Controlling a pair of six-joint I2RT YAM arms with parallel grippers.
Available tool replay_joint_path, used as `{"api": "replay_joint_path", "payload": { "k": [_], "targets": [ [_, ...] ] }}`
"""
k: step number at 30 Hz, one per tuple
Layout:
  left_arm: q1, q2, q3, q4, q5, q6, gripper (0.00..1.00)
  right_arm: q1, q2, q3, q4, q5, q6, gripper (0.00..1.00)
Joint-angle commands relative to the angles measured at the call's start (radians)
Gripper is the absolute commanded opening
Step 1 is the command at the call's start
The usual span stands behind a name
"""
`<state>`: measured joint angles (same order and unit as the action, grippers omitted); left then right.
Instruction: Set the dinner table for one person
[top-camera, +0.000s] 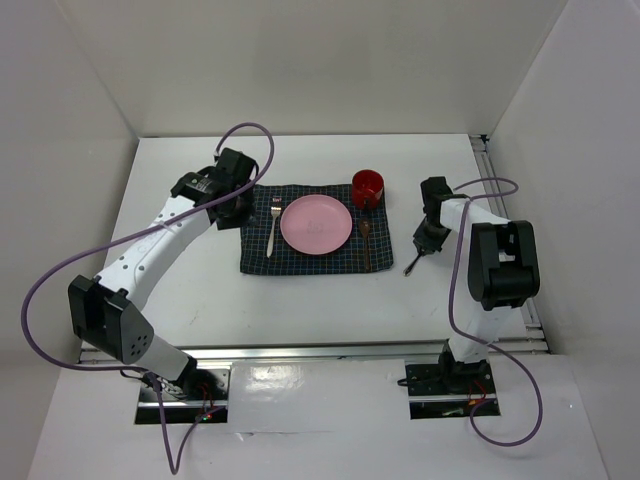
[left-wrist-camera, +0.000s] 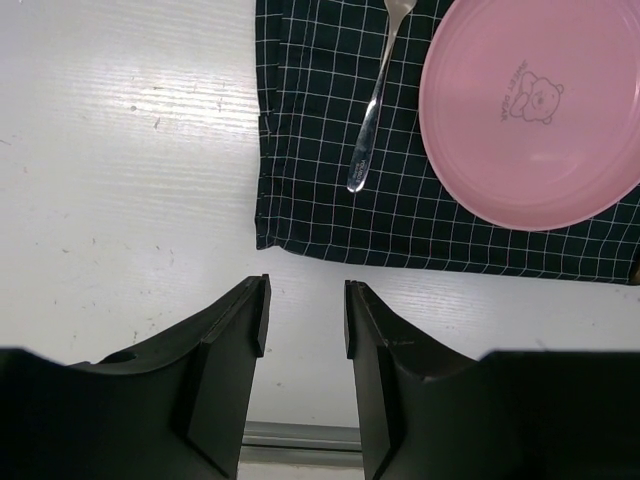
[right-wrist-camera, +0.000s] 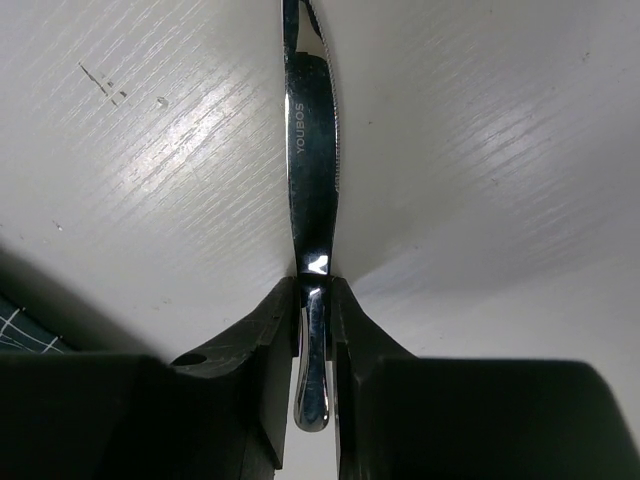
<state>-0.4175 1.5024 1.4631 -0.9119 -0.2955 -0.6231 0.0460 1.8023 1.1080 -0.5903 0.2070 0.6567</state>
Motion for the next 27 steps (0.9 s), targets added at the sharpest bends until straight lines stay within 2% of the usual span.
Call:
{"api": "replay_joint_path", "payload": {
  "k": [1, 7, 14, 19, 27],
  "targets": [
    [-0.003, 0.007, 0.016, 0.016, -0.024, 0.025, 0.52, -0.001, 0.094, -0.056, 0.04, 0.017, 0.0, 0.15],
    [-0.003, -0.011, 0.016, 0.016, -0.034, 0.016, 0.52, -0.001, 0.005, -0.022, 0.018, 0.028, -0.025, 0.12],
    [-0.003, -0.021, 0.016, 0.016, -0.034, 0.016, 0.52, -0.001, -0.118, 0.013, -0.034, -0.023, -0.178, 0.08],
    [-0.003, -0.021, 0.016, 0.016, -0.034, 0.016, 0.52, 0.046, -0.168, 0.033, -0.074, -0.034, -0.19, 0.07],
    [-0.003, -0.039, 0.006, 0.016, -0.025, 0.016, 0.52, 0.166, -0.136, 0.128, -0.115, -0.084, -0.169, 0.07]
  ]
}}
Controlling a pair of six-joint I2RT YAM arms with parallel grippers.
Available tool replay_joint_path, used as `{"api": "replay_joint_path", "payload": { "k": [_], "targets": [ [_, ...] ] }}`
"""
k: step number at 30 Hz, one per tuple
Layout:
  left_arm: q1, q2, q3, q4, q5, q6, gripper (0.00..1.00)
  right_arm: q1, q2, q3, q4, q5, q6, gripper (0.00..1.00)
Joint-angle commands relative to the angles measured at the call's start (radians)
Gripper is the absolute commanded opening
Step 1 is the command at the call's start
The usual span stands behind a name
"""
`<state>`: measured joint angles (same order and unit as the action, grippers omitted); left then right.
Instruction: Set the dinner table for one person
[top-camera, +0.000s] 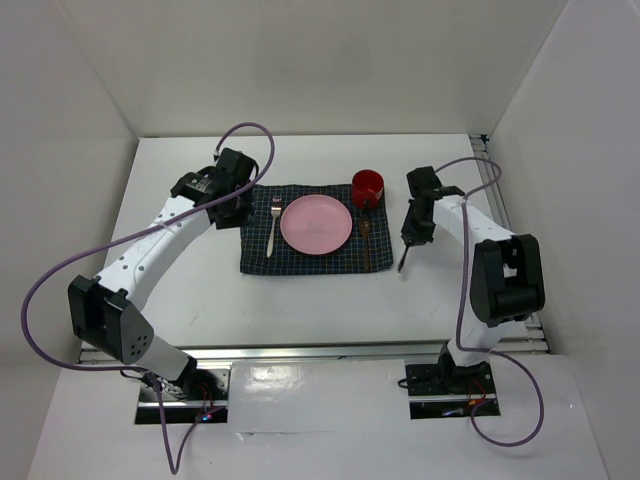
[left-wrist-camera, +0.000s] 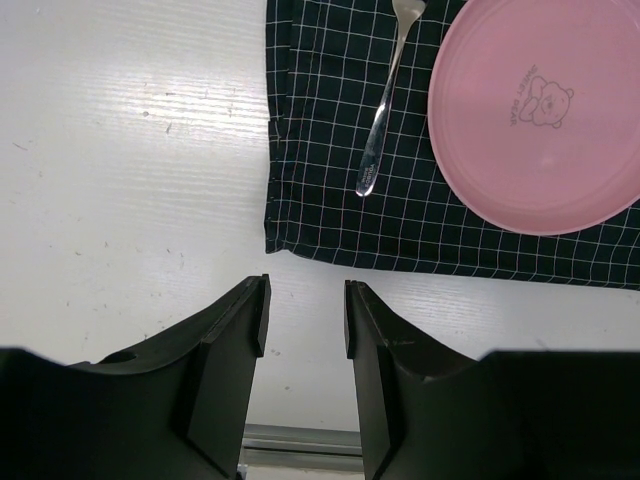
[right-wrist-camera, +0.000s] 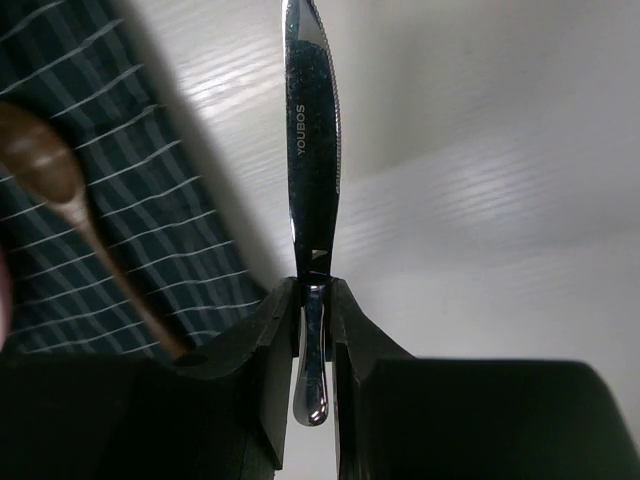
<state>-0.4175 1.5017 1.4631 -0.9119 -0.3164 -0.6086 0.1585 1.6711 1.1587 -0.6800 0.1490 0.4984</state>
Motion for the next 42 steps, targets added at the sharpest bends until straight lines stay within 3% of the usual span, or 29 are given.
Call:
{"api": "replay_joint_path", "payload": {
  "k": [1, 11, 23, 29, 32, 36, 39, 42],
  "targets": [
    [-0.003, -0.038, 0.006, 0.016, -0.004, 0.001, 0.52, 0.091, 0.018, 0.102, -0.026, -0.026, -0.011, 0.07],
    [-0.003, -0.066, 0.006, 0.007, -0.023, 0.001, 0.52, 0.183, 0.248, 0.283, -0.062, -0.025, -0.098, 0.07],
    [-0.003, -0.066, 0.006, 0.007, -0.023, 0.001, 0.52, 0.204, 0.369, 0.348, -0.027, -0.006, -0.146, 0.07],
    [-0.003, -0.066, 0.016, -0.002, -0.023, 0.001, 0.52, 0.213, 0.381, 0.383, -0.058, 0.017, -0.135, 0.23],
    [-0.003, -0.066, 0.016, -0.002, -0.023, 0.001, 0.52, 0.213, 0.381, 0.395, -0.092, 0.063, -0.115, 0.45],
    [-0.003, -0.086, -0.009, 0.025, -0.001, 0.01, 0.52, 0.213, 0.343, 0.404, -0.131, 0.092, -0.106, 0.5],
    [-0.003, -0.086, -0.018, 0.034, 0.008, 0.01, 0.52, 0.213, 0.267, 0.404, -0.159, 0.133, -0.092, 0.76],
    [-0.003, -0.104, -0.032, 0.05, -0.001, 0.001, 0.54, 0.202, 0.187, 0.385, -0.173, 0.191, -0.034, 0.9]
  ]
}}
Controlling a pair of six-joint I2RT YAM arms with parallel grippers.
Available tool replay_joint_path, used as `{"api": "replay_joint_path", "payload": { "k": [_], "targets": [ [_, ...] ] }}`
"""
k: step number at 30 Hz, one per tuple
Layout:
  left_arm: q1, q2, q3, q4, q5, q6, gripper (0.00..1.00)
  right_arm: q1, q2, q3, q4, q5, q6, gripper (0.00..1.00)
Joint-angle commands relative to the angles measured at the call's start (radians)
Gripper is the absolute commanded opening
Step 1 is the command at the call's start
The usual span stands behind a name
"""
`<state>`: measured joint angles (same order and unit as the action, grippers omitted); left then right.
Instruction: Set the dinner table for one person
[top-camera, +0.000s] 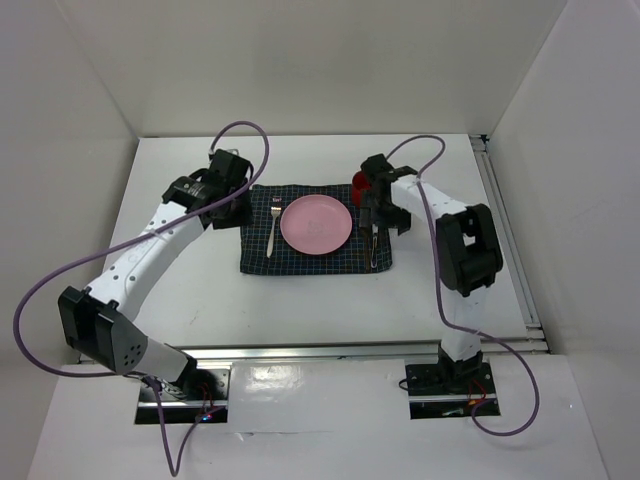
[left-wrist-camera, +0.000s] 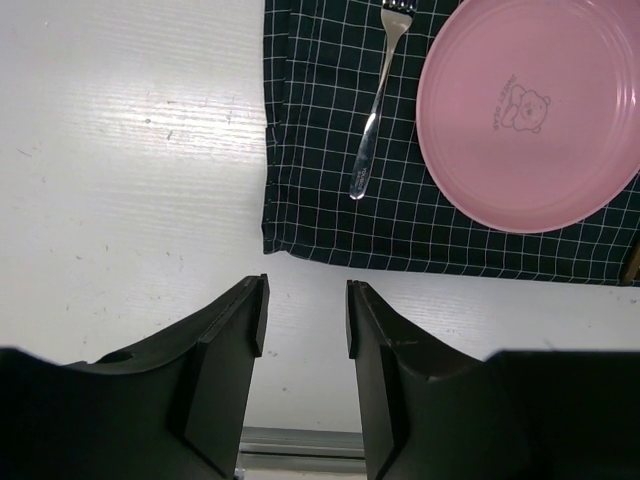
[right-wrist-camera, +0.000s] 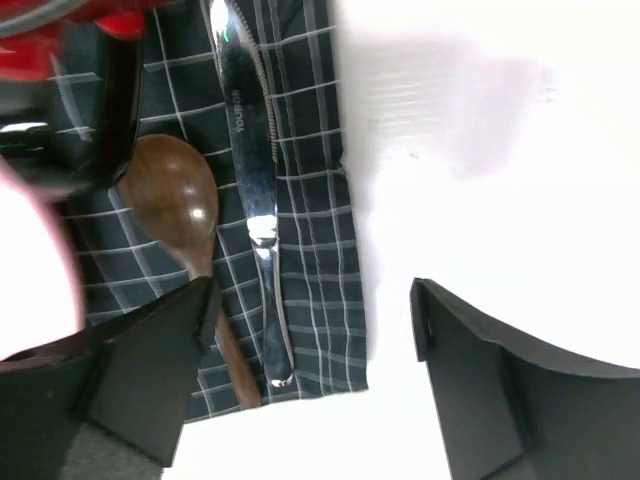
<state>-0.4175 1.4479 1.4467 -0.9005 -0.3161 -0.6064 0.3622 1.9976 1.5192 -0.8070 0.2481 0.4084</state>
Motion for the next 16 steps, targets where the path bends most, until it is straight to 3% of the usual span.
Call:
{"api": "replay_joint_path", "payload": {
  "k": [1, 3, 7, 12, 16],
  "targets": [
    [-0.003, -0.072, -0.029, 0.049, 0.008, -0.001, 0.54, -0.002, -0.22, -0.002, 0.0, 0.106, 0.075, 0.92],
    [-0.003, -0.093, -0.048, 0.095, 0.027, -0.012, 0.55, -0.002, -0.31, -0.12, 0.058, 0.155, 0.112, 1.0],
    [-0.003, -0.135, -0.069, 0.138, 0.077, -0.012, 0.57, -0.023, -0.497, -0.281, 0.082, 0.226, 0.225, 1.0],
    [-0.003, -0.207, -0.118, 0.201, 0.068, -0.021, 0.58, -0.032, -0.605, -0.376, -0.001, 0.324, 0.314, 1.0],
    [-0.003, -0.218, -0.132, 0.232, 0.077, -0.021, 0.58, -0.042, -0.687, -0.455, 0.028, 0.295, 0.257, 0.99]
  ]
}}
